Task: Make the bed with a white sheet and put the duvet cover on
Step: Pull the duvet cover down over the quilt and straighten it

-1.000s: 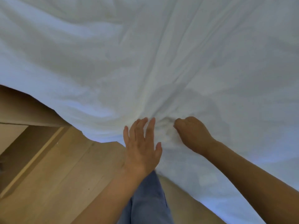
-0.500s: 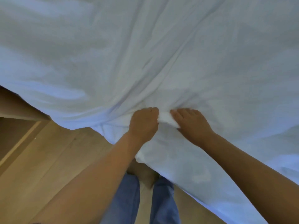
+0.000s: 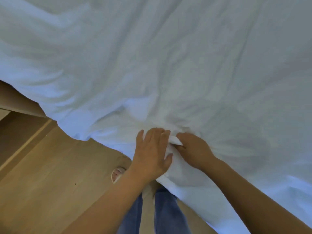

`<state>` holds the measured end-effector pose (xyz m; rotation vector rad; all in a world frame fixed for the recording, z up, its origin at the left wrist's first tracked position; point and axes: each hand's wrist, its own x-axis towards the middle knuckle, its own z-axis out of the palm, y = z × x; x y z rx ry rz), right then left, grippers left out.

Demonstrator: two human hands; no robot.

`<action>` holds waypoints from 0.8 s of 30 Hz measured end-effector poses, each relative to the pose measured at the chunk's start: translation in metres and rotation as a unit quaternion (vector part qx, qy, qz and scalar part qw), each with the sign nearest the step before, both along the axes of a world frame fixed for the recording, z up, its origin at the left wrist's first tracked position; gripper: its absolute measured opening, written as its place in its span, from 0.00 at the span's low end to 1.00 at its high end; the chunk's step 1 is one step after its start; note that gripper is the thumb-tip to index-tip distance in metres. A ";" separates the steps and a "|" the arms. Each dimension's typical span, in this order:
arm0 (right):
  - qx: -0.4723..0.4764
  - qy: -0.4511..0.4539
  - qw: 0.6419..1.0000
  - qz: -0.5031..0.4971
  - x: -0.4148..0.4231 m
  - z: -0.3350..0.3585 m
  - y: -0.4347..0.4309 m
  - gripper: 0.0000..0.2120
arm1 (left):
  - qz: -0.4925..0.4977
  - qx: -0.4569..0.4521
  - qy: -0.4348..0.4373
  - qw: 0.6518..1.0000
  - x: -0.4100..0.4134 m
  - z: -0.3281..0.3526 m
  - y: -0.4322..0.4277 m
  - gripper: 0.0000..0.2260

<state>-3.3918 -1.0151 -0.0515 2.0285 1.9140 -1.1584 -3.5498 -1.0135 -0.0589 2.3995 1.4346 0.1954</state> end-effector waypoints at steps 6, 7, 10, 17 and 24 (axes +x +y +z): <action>0.177 -0.137 0.958 0.177 0.032 -0.001 -0.040 0.41 | -0.050 -0.130 0.141 0.980 0.020 -0.029 0.008 0.17; 0.161 -0.172 0.951 0.200 0.045 0.001 -0.049 0.48 | -0.053 -0.153 0.122 0.979 0.020 -0.029 0.013 0.11; 0.215 -0.201 0.937 0.186 0.085 0.011 -0.049 0.40 | -0.049 -0.246 0.073 0.965 0.015 -0.006 0.022 0.09; -0.020 0.046 0.999 0.011 0.084 0.063 -0.029 0.13 | 0.040 -0.458 0.062 0.886 0.011 0.061 0.059 0.13; -0.120 0.108 0.983 0.083 0.101 0.036 -0.054 0.20 | 0.083 -0.459 -0.137 0.874 0.118 0.047 -0.017 0.34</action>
